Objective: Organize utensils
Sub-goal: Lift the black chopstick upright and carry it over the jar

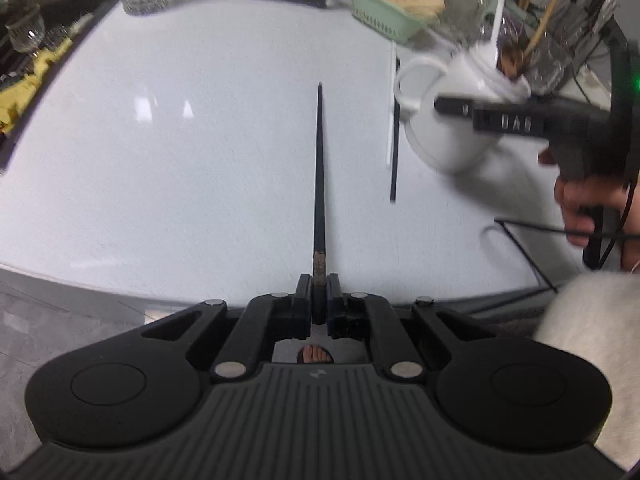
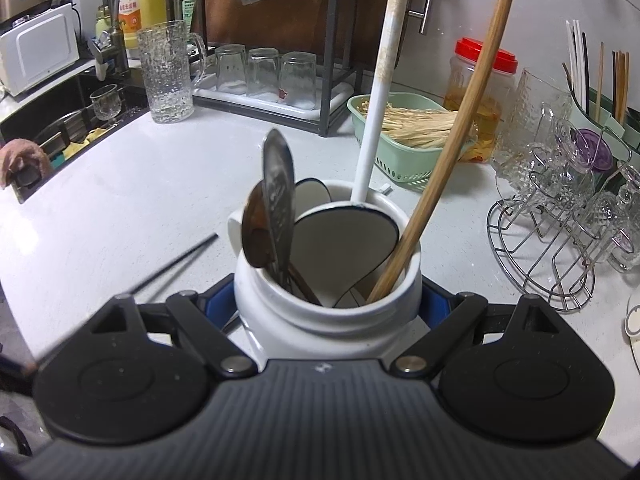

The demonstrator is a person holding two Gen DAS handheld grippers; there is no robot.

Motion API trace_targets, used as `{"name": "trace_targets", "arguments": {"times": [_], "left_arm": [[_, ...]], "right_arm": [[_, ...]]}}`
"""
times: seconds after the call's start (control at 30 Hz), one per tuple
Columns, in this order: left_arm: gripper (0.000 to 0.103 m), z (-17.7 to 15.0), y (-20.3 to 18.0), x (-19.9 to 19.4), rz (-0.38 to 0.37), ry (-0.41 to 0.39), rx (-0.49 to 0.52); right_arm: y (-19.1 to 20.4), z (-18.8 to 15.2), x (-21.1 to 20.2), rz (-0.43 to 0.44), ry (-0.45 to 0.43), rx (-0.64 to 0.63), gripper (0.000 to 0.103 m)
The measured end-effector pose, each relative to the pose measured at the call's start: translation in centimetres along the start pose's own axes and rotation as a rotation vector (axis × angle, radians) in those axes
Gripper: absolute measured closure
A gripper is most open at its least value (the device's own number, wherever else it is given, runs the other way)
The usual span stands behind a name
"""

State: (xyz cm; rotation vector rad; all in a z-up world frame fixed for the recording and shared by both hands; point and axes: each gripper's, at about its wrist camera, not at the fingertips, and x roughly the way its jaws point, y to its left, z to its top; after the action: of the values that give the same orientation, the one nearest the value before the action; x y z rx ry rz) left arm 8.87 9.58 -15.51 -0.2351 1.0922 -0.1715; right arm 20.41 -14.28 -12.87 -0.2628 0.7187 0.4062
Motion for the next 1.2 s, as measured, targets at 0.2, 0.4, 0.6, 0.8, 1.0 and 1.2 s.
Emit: {"name": "trace_targets", "arguments": {"times": [0.2,0.4,0.6,0.8,1.0,1.2], "left_arm": [[0.096,3.1,-0.6,-3.4,0.032,-0.095,0.029],[0.096,5.6,-2.0,-5.7,0.059,-0.161,0.068],[0.096,8.3,-3.0,-8.2,0.074,-0.252,0.073],[0.096,9.7,-3.9,-9.9,0.069,-0.33,0.047],[0.096,10.9,-5.4,-11.4,0.02,-0.347,0.043],[0.096,13.1,-7.7,-14.7,-0.048,-0.295,0.139]], "right_arm": [[0.0,0.0,0.0,-0.002,-0.002,0.003,0.011],[0.2,0.0,0.0,-0.005,-0.006,0.005,0.011],[0.4,-0.2,-0.1,-0.004,-0.016,0.002,0.011],[0.5,-0.3,-0.2,-0.003,-0.029,0.0,0.011],[0.6,-0.3,-0.1,-0.001,-0.029,-0.001,0.011],[0.5,-0.1,0.0,0.013,-0.025,-0.019,0.011]]}}
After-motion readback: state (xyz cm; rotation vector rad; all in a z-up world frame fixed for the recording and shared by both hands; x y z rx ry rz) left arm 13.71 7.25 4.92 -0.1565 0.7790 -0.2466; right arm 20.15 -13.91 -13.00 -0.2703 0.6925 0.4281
